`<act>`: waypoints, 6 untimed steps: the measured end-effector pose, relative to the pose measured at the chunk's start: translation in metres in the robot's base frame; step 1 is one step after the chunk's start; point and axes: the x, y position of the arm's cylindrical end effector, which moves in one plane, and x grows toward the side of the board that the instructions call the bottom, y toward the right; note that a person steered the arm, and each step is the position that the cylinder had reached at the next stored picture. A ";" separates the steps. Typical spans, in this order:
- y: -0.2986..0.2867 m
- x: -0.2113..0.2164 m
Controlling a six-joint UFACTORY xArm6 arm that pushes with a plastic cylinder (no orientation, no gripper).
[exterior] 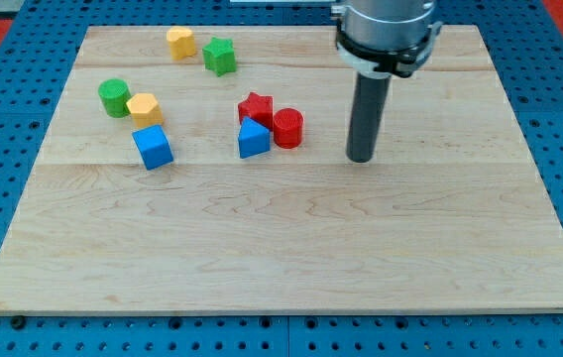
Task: Move your arm to the top centre of the board
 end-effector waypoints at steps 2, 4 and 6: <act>0.032 -0.084; -0.071 -0.240; -0.163 -0.241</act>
